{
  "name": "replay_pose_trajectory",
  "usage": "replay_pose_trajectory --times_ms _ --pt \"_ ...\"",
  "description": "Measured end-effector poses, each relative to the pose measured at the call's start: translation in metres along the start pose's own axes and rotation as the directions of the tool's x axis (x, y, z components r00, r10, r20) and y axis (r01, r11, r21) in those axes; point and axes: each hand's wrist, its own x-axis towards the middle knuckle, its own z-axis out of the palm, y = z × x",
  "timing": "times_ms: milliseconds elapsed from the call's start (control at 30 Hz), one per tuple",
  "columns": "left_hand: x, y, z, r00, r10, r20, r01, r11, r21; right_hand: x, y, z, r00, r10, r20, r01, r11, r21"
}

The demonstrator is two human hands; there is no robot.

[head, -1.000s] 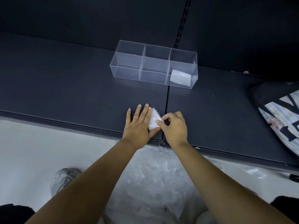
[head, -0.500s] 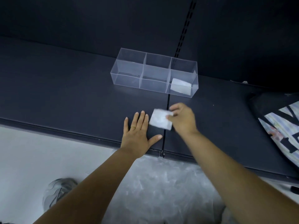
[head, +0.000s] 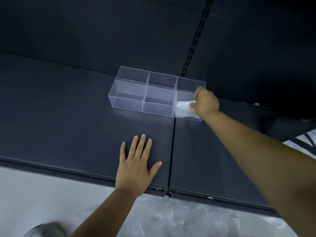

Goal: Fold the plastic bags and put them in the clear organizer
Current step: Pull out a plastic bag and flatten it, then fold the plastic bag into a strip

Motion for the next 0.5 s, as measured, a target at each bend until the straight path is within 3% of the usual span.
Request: replay_pose_trajectory --times_ms 133,233,300,400,500 --pt "-0.001 0.000 0.001 1.000 0.004 -0.014 -0.004 1.000 0.001 0.001 -0.003 0.000 0.999 -0.022 -0.050 0.016 0.992 -0.122" --pt "-0.001 -0.001 0.001 1.000 0.002 -0.030 -0.002 1.000 -0.005 -0.002 -0.002 -0.005 0.988 -0.136 -0.076 0.144 0.983 0.115" --pt "-0.001 0.000 0.001 0.999 0.000 -0.038 0.000 1.000 -0.005 -0.008 -0.005 -0.006 0.968 -0.235 0.085 0.211 0.952 0.223" --pt "-0.001 0.000 0.001 0.999 -0.002 -0.041 0.002 1.000 -0.005 -0.018 -0.011 -0.007 0.880 -0.200 0.431 0.184 0.980 0.080" --pt "0.000 0.001 0.001 0.999 0.004 -0.041 -0.004 1.000 -0.003 -0.031 -0.018 -0.015 0.905 -0.177 0.387 0.188 0.982 0.009"
